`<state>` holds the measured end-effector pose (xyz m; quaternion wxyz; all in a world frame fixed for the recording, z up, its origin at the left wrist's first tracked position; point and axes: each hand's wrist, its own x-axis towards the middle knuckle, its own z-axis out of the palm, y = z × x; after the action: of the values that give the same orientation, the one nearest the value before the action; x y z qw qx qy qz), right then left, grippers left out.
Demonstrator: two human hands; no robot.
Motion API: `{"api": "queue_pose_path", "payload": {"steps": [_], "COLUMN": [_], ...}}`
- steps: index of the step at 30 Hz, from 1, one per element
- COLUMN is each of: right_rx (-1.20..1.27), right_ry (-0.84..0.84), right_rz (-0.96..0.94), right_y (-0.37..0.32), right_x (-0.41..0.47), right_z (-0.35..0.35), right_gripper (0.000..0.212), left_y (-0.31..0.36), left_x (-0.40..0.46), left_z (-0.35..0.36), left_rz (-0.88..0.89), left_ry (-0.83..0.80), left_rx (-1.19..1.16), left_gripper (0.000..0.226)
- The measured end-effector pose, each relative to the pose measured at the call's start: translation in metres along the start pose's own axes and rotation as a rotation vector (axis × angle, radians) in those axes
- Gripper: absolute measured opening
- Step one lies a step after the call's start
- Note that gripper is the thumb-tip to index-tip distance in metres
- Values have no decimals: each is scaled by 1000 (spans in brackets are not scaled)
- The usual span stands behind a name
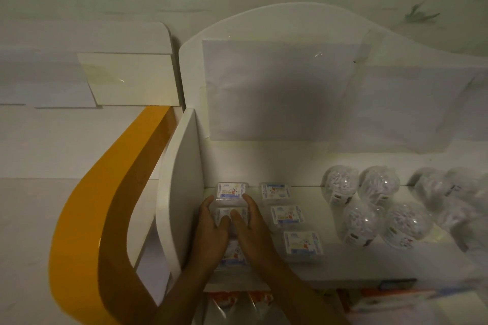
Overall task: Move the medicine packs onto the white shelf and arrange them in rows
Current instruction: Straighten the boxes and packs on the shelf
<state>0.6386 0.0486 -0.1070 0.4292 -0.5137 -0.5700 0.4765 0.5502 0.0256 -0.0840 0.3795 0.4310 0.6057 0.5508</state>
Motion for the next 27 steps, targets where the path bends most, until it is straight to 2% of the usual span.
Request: {"api": "queue_pose_path", "payload": {"steps": [6, 8, 11, 14, 17, 19, 23, 27], "right_rx": [18, -63, -235, -344, -382, -372, -255, -128], "right_ry": [35, 20, -6, 64, 128, 125, 73, 62], "right_rz": [-38, -89, -217, -304, -242, -169, -22, 24], "right_y": [-10, -20, -42, -46, -29, -15, 10, 18], "right_x": [-7, -6, 1, 9, 11, 7, 2, 0], "right_z": [-1, -10, -39, -81, -121, -135, -139, -134], "right_gripper": [51, 48, 36, 28, 28, 30, 36, 33], "left_y": [8, 10, 26, 41, 42, 35, 21, 15], "left_x": [-3, -1, 0, 0, -3, -10, -24, -30], "left_z": [-4, -3, 5, 29, 61, 78, 99, 107], "left_rz": [109, 101, 151, 130, 73, 55, 29, 47], "left_ry": [-36, -45, -129, -192, -229, -196, -86, -101], "left_rx": [85, 101, 112, 65, 36, 77, 112, 166], "left_gripper": [35, 29, 41, 39, 44, 51, 63, 61]}}
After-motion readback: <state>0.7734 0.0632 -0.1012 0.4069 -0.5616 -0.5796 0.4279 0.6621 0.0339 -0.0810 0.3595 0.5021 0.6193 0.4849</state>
